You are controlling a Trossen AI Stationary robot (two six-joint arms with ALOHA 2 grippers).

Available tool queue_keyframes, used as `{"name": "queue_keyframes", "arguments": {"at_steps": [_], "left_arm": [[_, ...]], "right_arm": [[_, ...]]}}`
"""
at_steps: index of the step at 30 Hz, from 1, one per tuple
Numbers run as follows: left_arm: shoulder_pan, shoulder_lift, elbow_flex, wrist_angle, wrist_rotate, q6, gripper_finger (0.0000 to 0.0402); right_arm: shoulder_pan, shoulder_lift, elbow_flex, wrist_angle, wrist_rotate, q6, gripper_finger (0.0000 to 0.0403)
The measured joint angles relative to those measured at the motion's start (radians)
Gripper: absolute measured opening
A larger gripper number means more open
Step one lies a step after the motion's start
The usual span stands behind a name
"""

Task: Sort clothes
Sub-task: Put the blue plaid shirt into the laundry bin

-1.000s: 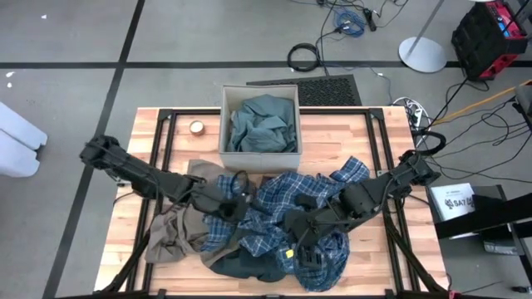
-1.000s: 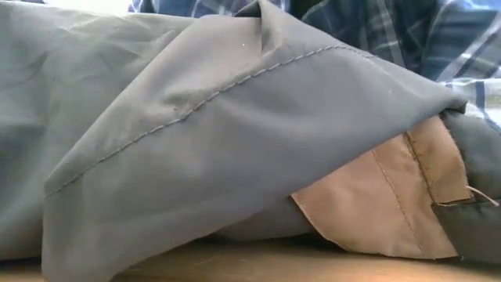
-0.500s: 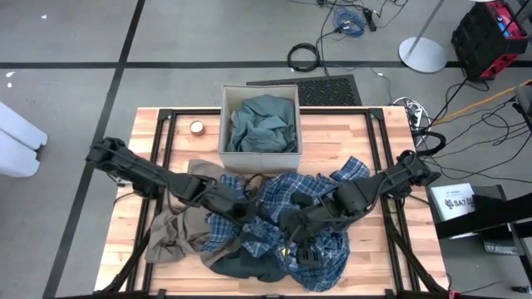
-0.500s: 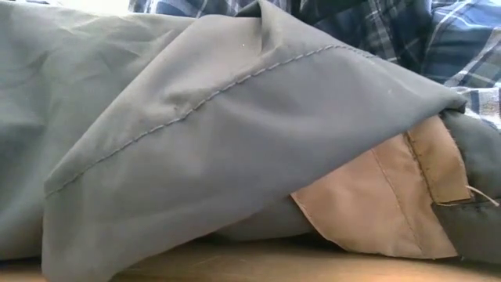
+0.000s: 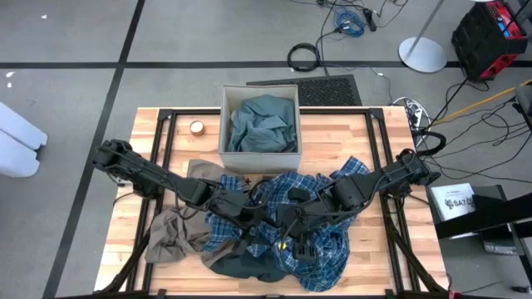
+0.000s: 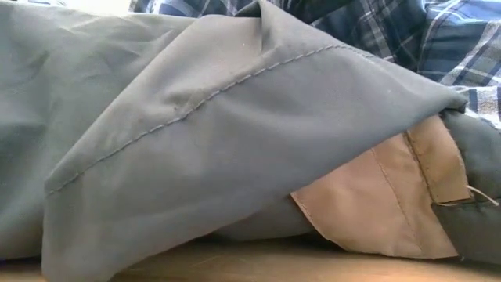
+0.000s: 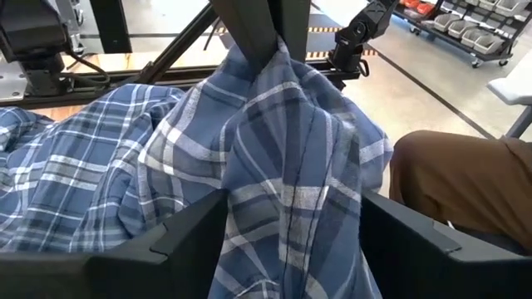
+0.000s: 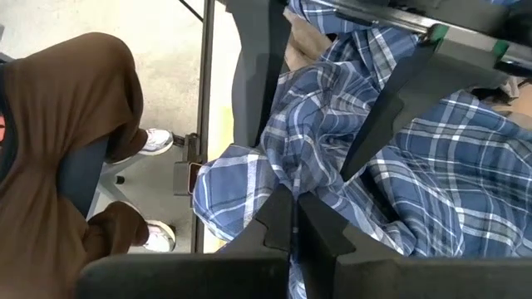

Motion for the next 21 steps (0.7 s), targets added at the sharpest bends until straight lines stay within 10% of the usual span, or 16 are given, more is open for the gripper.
{"name": "queue_keyframes", "arguments": {"at_steps": [11,21], "left_arm": [[0.007,-0.002,0.000,0.004,-0.001,0.007,0.0018],[0.017,-0.056,0.000,-0.039,-0.003,0.011,0.0004]], "right_arm": [[-0.005,0.000,0.000,0.004,-0.003,0.024,0.0008],[-0.006,-0.001,0.000,0.005,-0.003,0.059,0.0135]]}}
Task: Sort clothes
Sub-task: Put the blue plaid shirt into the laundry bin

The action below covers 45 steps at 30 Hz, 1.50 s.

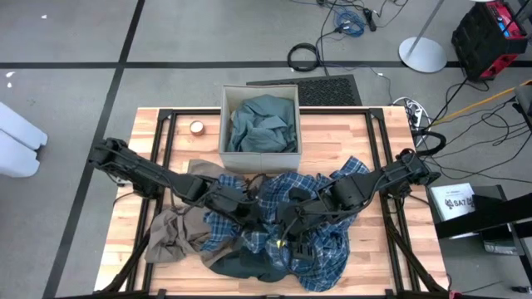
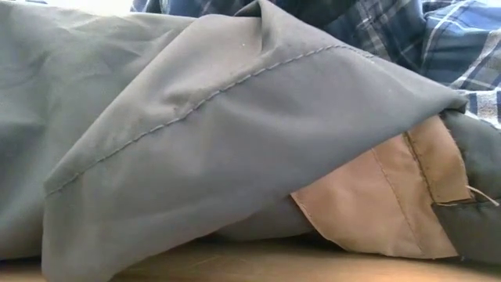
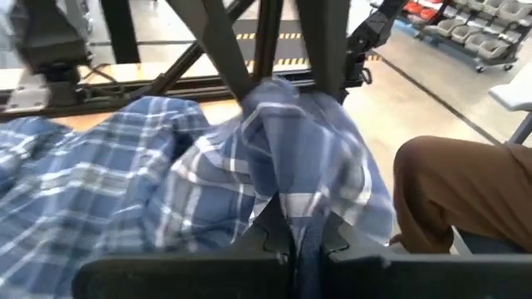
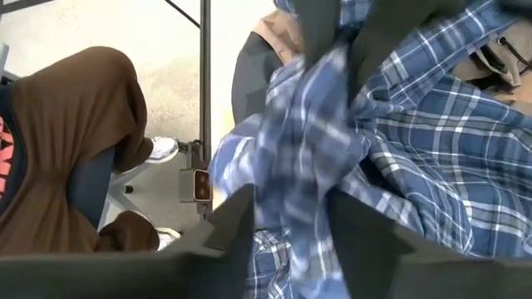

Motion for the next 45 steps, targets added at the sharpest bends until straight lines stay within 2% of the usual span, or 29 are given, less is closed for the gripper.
{"name": "queue_keyframes", "arguments": {"at_steps": [5,11,16,20,25,28,31,35,38,45], "left_arm": [[0.011,-0.094,0.000,-0.097,-0.030,0.026,0.0003],[0.014,-0.239,0.000,-0.219,-0.033,0.046,0.0001],[0.016,-0.363,0.000,-0.323,-0.138,0.045,0.0001],[0.016,-0.433,0.000,-0.408,-0.239,0.044,0.0001],[0.017,-0.457,0.000,-0.429,-0.255,0.044,0.0000],[0.017,-0.455,0.000,-0.437,-0.255,0.042,0.0000],[0.017,-0.451,0.000,-0.460,-0.256,0.041,0.0000],[0.018,-0.450,0.000,-0.477,-0.262,0.041,0.0000],[0.023,-0.450,0.000,-0.477,-0.264,0.029,0.0000],[0.029,-0.450,0.000,-0.477,-0.264,0.016,0.0002]], "right_arm": [[0.000,-0.031,0.000,0.000,0.001,0.003,0.0202],[0.011,-0.087,0.001,-0.013,0.034,0.002,0.0215],[0.093,-0.082,-0.015,-0.051,0.146,0.067,0.0211],[0.195,-0.031,-0.103,0.057,0.276,0.100,0.0211],[0.268,0.053,-0.173,0.230,0.430,0.119,0.0211],[0.299,0.107,-0.175,0.215,0.545,0.196,0.0210],[0.331,0.129,-0.175,0.151,0.606,0.323,0.0210],[0.362,0.127,-0.163,0.050,0.592,0.559,0.0210],[0.366,0.122,-0.122,-0.033,0.516,0.730,0.0210],[0.384,0.128,-0.164,0.006,0.445,0.894,0.0210]]}}
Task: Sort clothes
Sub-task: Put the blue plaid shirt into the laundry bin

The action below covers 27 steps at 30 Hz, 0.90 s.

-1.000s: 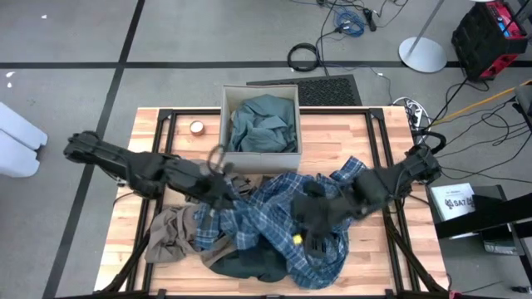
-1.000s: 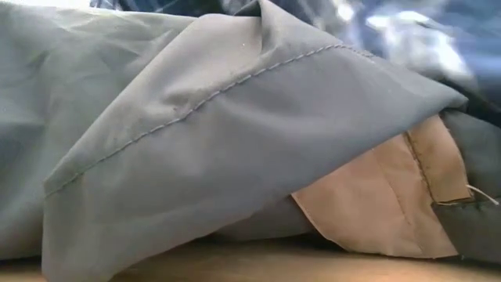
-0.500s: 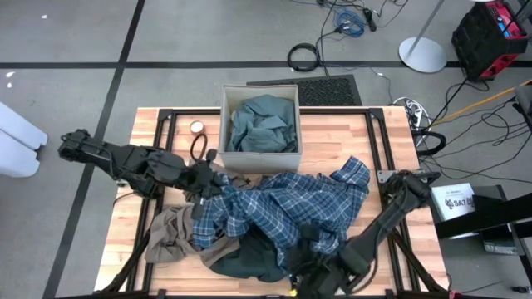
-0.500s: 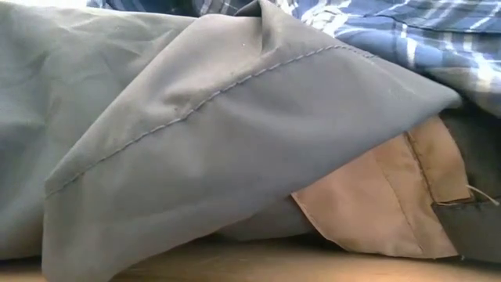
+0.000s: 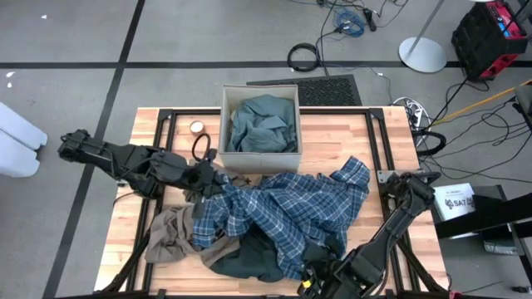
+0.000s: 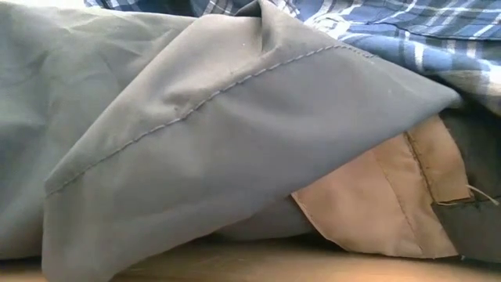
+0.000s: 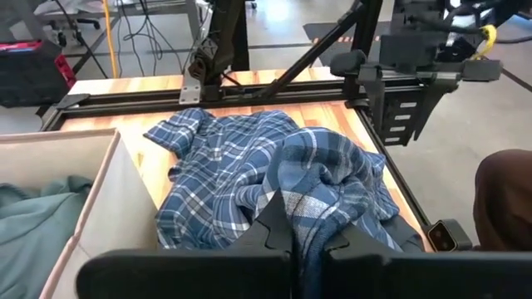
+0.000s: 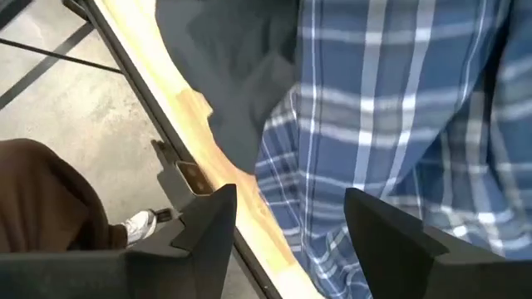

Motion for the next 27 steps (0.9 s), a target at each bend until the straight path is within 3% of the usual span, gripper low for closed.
{"name": "queue_keyframes", "arguments": {"at_steps": [11,19,22,27], "left_arm": [[0.000,0.000,0.000,-0.011,0.000,0.000,0.0007],[-0.001,0.000,0.000,-0.012,0.009,-0.001,0.0008],[-0.001,0.000,0.000,-0.012,0.011,-0.001,0.0008],[-0.001,0.002,0.000,-0.011,0.012,0.000,0.0008]], "right_arm": [[0.009,0.166,-0.008,0.032,-0.018,0.045,0.0210],[-0.013,0.262,-0.009,-0.123,-0.018,0.134,0.0204],[-0.019,0.266,-0.009,-0.113,-0.009,0.129,0.0164],[-0.026,0.253,-0.009,-0.052,0.026,0.032,0.0021]]}}
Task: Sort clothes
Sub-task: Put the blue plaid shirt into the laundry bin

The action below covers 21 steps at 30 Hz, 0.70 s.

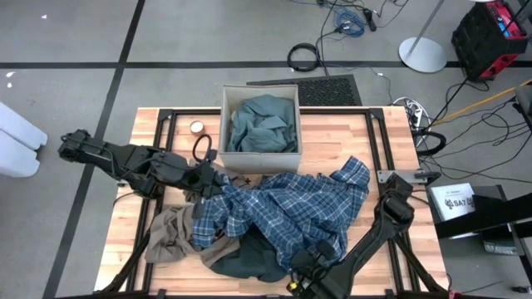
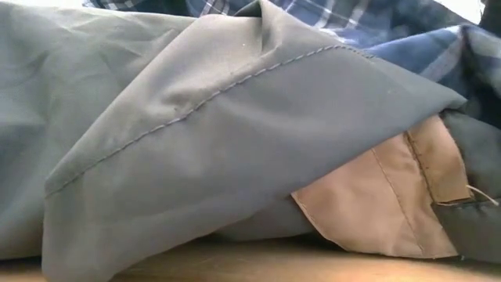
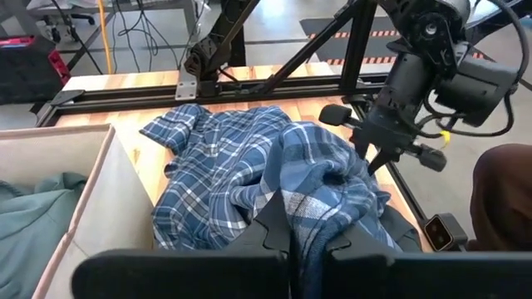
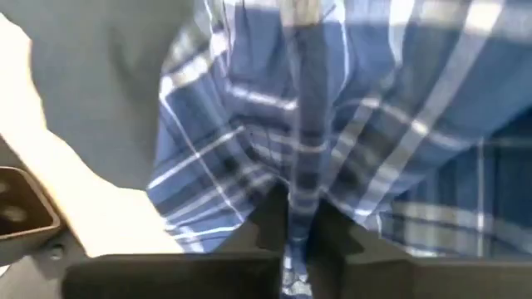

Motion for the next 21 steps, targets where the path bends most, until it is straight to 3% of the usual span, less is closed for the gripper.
{"name": "queue_keyframes", "arguments": {"at_steps": [7,11,17,21], "left_arm": [[0.000,0.007,0.000,0.006,0.009,-0.009,0.0008],[0.000,0.007,0.000,0.118,0.131,-0.049,0.0008],[-0.030,0.003,0.000,0.448,0.396,-0.053,0.0008],[-0.043,-0.006,0.000,0.646,0.435,-0.078,0.0008]], "right_arm": [[-0.003,-0.093,0.020,-0.043,0.012,-0.062,0.0001],[0.013,-0.186,0.108,-0.153,0.083,-0.112,0.0000],[0.085,-0.321,0.305,-0.208,0.371,-0.326,0.0000],[0.133,-0.392,0.412,-0.140,0.550,-0.576,0.0000]]}}
